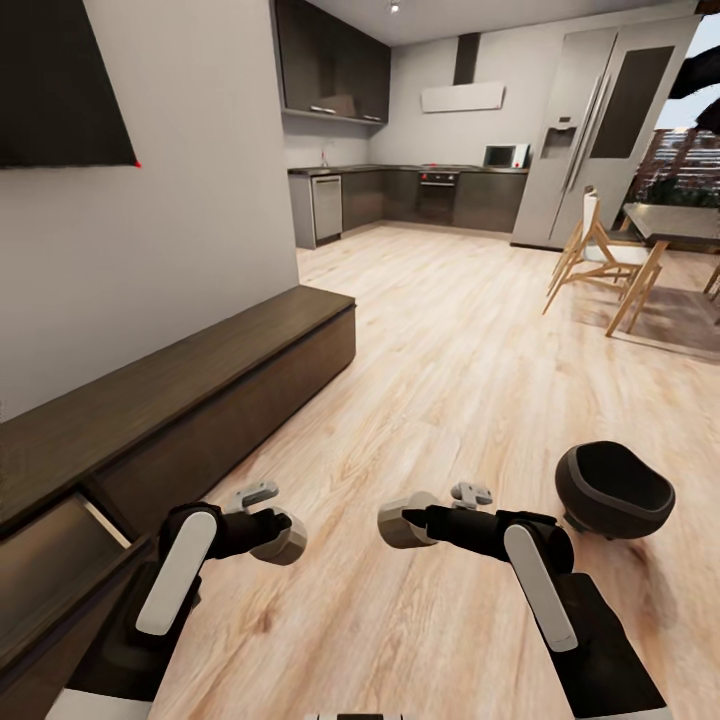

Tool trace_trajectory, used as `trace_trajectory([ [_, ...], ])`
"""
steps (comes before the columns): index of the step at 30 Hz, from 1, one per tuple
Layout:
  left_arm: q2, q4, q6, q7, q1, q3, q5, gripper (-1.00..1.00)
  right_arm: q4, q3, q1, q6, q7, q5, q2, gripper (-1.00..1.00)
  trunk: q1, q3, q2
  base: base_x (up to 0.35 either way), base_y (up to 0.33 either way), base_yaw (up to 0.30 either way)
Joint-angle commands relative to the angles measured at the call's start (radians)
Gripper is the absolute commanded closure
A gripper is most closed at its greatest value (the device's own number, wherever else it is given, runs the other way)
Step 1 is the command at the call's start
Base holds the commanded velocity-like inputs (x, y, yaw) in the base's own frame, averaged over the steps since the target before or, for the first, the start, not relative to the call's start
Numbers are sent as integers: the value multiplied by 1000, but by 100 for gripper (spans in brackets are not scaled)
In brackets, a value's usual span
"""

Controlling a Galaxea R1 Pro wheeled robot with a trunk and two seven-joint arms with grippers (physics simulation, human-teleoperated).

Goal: Place each of the two pumpkins and all three candles from the living room inside a cabinet in the living room (use any cabinet), then make sure every cabinet is closed, and position the cauldron so it is next to a table in the living room.

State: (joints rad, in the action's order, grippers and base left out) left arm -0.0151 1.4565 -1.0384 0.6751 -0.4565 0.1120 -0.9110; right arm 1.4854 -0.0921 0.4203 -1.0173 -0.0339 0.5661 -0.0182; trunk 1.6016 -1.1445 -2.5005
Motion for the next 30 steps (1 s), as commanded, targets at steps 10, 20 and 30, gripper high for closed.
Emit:
trace_trajectory([
  [10,-1,0,-2,11,-1,3,-9,100,0,-3,0,8,-32,2,-3,100,-28,33,48,0,0,0],
  [20,-2,-4,0,11,-1,2,-8,100,-1,-13,0,13,-294,6,6,100,-66,64,118,0,0,0],
  [30,0,-4,0,11,-1,3,-3,100,-11,-14,0,12,-365,17,7,100,-104,96,188,0,0,0],
])
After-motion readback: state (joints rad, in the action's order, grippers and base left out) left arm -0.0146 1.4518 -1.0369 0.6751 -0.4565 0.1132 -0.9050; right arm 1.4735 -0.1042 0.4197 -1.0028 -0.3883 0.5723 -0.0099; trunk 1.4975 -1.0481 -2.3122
